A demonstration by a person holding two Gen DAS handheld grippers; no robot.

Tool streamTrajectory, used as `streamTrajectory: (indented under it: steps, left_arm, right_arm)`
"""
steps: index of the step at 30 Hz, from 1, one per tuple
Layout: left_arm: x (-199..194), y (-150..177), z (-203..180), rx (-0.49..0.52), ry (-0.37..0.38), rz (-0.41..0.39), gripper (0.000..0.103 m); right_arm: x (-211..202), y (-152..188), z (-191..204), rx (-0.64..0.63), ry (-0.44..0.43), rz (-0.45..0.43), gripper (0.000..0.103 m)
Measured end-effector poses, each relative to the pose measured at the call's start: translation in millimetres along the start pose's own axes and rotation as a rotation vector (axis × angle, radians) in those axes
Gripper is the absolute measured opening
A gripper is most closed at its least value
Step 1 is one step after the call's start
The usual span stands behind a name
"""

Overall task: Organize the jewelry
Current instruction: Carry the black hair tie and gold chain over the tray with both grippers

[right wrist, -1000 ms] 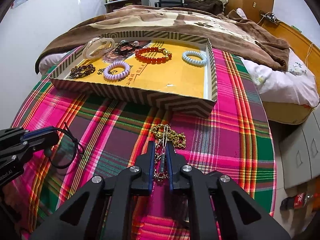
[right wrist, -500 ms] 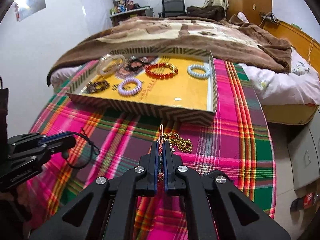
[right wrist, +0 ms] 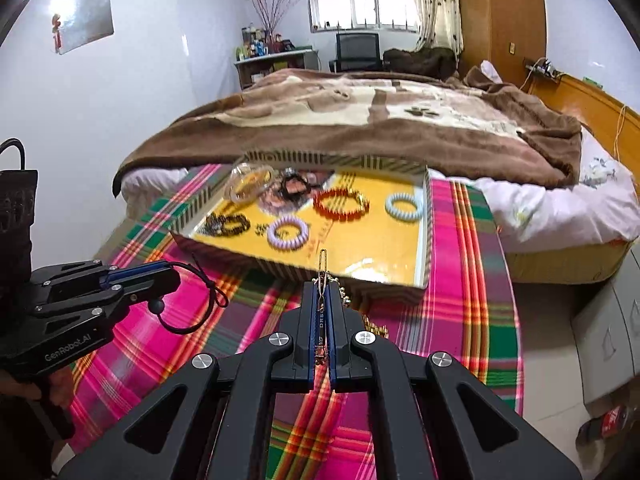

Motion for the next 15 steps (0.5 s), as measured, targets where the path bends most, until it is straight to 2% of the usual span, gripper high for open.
streamTrajectory:
  steps: [10, 15]
  left_arm:
    - [5.1, -38.8, 5.5, 0.04, -0.023, -0.043, 0.01]
    - [30.5, -53.2, 15.8, 0.026, -0.018, -0.039, 0.01]
  right_arm:
    - [-0.8, -34.7, -1.5, 0.002, -0.008, -0.048, 0.004]
    - [18.5, -50.8, -14.9, 0.033, -0.007, -0.041, 0.004]
Point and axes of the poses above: each gripper's, at about its wrist camera, not at the fingertips, and x roughly the way its jaws point, z to its left, y to its underside, the point moved 9 cm from there along x, roughly the way its jaws point, and after that the axes turned 9 degrees about x, right-handed, at the moved point
